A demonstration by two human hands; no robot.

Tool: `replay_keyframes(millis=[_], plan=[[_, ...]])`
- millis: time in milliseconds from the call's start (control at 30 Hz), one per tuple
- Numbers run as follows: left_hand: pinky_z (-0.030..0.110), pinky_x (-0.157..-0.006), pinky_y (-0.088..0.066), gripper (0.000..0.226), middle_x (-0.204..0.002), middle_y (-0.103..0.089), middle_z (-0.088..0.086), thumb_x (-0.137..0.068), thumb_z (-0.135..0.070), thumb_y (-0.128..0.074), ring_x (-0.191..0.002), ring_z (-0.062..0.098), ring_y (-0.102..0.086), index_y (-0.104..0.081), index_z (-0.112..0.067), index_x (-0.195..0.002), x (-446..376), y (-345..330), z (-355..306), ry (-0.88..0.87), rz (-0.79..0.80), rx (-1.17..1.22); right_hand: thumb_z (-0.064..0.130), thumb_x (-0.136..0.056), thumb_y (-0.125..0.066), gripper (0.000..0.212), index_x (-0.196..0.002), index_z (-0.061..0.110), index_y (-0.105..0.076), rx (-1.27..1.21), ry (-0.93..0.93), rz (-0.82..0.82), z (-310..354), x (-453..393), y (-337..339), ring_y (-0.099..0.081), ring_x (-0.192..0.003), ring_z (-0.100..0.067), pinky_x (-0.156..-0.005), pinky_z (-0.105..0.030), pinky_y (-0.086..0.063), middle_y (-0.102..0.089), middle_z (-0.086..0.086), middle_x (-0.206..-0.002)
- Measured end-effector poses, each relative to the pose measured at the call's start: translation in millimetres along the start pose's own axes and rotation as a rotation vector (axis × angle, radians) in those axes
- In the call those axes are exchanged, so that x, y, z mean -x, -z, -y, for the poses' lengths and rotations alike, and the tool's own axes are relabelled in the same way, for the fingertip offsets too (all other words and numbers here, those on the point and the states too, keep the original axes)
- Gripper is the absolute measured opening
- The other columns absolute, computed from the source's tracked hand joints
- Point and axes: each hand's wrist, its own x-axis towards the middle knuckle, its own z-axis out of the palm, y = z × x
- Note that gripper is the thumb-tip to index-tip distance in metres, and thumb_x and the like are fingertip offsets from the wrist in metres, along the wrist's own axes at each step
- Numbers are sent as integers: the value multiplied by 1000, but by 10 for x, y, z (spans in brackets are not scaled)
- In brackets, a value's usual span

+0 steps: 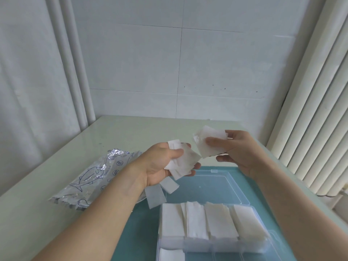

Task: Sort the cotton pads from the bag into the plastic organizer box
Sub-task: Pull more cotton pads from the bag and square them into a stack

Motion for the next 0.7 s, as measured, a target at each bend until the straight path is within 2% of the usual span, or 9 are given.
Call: replay_keyframes(millis=[67,167,267,333,467,533,567,633,700], plan=[[43,-66,-61,22,-104,-68,29,-100,2,-48,-84,42,-70,-59,3,-119,0,2,21,-22,-10,14,12,-85,-75,13,-97,8,-74,-59,-5,8,49,-4,70,-65,-65,-14,-56,-25,-49,-72,-3,-79],[36,-61,-59,19,-96,-71,23,-95,1,-58,-73,36,-69,-64,1,-112,-42,-31,47,-113,-124,56,13,-83,-76,24,-104,2,-72,-183,-106,128,96,7,124,-66,-67,-18,-56,-25,-49,-70,-7,-81],[32,-56,-56,18,-89,-70,21,-88,0,-69,-62,30,-66,-69,3,-105,-88,-71,76,-191,-246,24,21,-71,-79,39,-105,4,-72,-236,-185,249,62,14,15,-64,-73,-17,-63,-27,-52,-70,-5,-88],[28,-53,-53,22,-84,-68,20,-86,1,-71,-57,27,-64,-68,6,-107,-99,-108,102,-222,-283,-24,23,-69,-80,43,-108,5,-73,-272,-203,258,-9,5,-97,-64,-79,-18,-68,-29,-51,-72,-5,-93],[29,-64,-50,16,-87,-69,11,-98,-13,-57,-74,26,-62,-72,-10,-95,-115,-198,123,-246,-324,-133,19,-83,-78,28,-107,6,-73,-326,-257,195,-145,13,-267,-66,-79,-23,-70,-33,-53,-71,-7,-91],[33,-66,-56,27,-95,-71,13,-103,-22,-47,-80,27,-65,-71,-9,-100,-90,-220,90,-170,-256,-30,16,-88,-75,23,-109,6,-73,-302,-224,156,-177,19,-298,-67,-77,-21,-66,-30,-54,-72,-6,-91],[39,-69,-60,31,-101,-71,18,-104,-22,-43,-84,31,-67,-70,-5,-106,-60,-226,70,-122,-162,23,14,-89,-73,22,-109,5,-73,-279,-193,131,-180,23,-297,-67,-73,-18,-62,-28,-54,-72,-6,-89],[49,-80,-60,33,-110,-69,24,-101,-8,-38,-94,38,-66,-66,0,-116,4,-210,37,-60,67,4,9,-89,-72,18,-105,2,-73,-240,-138,115,-173,27,-271,-63,-64,-17,-54,-26,-49,-71,-6,-83],[49,-84,-58,42,-114,-66,25,-95,11,-33,-98,39,-65,-61,-1,-124,29,-171,42,-61,226,-84,8,-88,-71,17,-103,-2,-73,-216,-111,141,-150,36,-240,-57,-59,-21,-49,-27,-45,-68,-9,-78]])
